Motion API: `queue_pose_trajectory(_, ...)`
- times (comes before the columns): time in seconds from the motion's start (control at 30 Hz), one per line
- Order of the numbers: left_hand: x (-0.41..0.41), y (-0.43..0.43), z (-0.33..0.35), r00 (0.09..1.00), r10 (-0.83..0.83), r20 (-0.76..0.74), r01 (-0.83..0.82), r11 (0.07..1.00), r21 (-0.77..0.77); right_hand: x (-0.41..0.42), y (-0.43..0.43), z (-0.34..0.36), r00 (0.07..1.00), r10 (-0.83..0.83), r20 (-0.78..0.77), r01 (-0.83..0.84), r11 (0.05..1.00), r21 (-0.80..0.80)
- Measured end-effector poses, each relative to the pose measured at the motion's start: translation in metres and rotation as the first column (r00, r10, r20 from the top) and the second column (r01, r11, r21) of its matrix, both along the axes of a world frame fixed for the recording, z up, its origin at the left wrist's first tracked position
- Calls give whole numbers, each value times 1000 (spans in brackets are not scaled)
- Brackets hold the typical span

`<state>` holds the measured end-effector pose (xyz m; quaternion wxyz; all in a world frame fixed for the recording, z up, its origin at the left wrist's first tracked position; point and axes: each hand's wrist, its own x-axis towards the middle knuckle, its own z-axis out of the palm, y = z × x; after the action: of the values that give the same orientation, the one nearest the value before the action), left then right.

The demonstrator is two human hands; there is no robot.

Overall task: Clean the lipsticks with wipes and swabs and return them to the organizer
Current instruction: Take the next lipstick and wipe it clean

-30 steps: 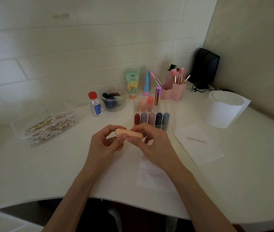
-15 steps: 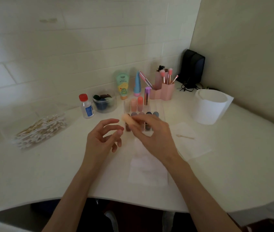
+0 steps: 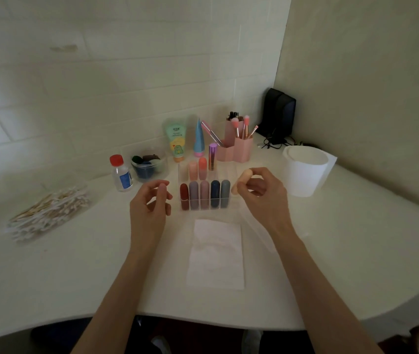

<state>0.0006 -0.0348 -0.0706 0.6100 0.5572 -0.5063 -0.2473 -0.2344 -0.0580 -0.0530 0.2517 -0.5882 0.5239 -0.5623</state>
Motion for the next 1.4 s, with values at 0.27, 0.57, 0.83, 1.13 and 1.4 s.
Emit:
queue_pose_trajectory(0.27, 5, 5, -9, 999, -23, 40, 22, 1000, 10, -2, -16, -13, 957, -40, -286, 27, 998, -50)
queue_pose_trajectory(0.57, 3, 7, -8, 999, -31, 33, 29, 998, 47, -8, -23, -29, 915, -44, -402, 29, 999, -44)
queue_pose_trajectory(0.83, 0, 11, -8, 996, -48, 77, 46, 999, 27, -6, -25, -20, 910, 13, -414, -28, 999, -31)
queue_pose_trajectory(1.13, 2, 13, -7, 994, -46, 97, 46, 999, 10, 1, -19, -4, 957, -10, -290, -47, 981, -189)
queue_pose_trajectory(1.4, -5, 22, 3, 996, -84, 38, 84, 996, -15, 26, 16, 14, 960, 220, -172, -246, 958, -149)
